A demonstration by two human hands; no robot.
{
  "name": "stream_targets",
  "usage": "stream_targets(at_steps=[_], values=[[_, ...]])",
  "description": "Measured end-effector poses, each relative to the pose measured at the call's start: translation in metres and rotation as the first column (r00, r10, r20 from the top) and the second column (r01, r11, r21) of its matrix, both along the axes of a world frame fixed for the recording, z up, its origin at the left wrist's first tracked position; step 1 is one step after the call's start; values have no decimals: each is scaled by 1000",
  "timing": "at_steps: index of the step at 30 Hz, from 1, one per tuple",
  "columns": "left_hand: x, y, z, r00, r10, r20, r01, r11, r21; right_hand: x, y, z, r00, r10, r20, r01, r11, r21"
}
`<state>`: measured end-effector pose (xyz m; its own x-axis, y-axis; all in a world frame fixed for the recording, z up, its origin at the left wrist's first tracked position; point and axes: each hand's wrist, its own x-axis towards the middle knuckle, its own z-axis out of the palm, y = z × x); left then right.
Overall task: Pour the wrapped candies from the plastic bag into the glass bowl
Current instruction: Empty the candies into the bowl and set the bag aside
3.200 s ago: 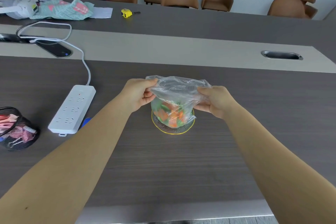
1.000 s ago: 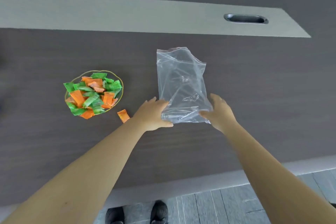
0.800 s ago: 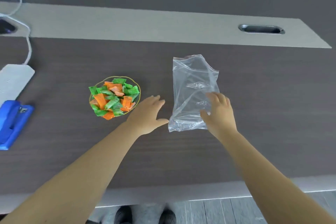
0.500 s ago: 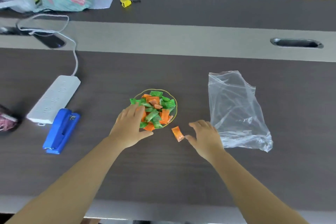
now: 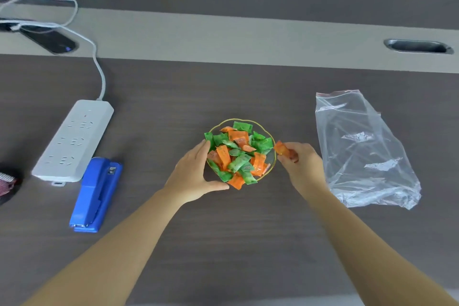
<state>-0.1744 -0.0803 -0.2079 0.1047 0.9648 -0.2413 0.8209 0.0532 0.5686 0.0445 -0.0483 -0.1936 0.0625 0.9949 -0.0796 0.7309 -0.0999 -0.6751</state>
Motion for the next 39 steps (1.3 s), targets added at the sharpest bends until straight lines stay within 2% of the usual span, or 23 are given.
stream_targets(at_steps=[4,6,8,10,12,14,15,20,26,30,35,39], values=[[-5,6,0,1000,-23,18,23,1000,7,-23,16,1,987,141,82,-138,989,-44],[-4,8,0,999,-23,47,23,1000,3,-29,17,0,982,157,109,-148,985,-88],[-5,8,1,996,-6,85,8,1000,-20,-27,13,0,988,116,103,-110,992,-59],[-8,10,-3,991,18,130,-13,999,-40,-20,10,-1,1000,-16,21,17,997,-79],[-8,17,-4,988,46,145,-39,998,-54,-18,14,0,971,-173,-164,126,958,-259],[-8,32,-4,986,59,155,-51,997,-51,-21,24,3,867,-317,-384,153,904,-400],[-7,44,-2,985,63,158,-56,997,-45,-23,34,7,817,-364,-448,157,887,-434],[-1,44,-8,966,121,227,-101,990,-97,-28,32,1,649,-471,-598,120,839,-531],[1,106,-2,859,279,430,-197,954,-227,-33,94,-5,555,-470,-686,58,845,-532],[-2,171,-16,811,362,460,-270,929,-255,-36,160,-7,533,-438,-724,36,866,-498],[-4,251,-15,727,427,537,-343,904,-255,-46,245,-9,455,-392,-800,-6,896,-443],[-2,309,-9,681,437,587,-388,896,-216,-52,304,-13,485,-378,-789,-2,901,-433]])
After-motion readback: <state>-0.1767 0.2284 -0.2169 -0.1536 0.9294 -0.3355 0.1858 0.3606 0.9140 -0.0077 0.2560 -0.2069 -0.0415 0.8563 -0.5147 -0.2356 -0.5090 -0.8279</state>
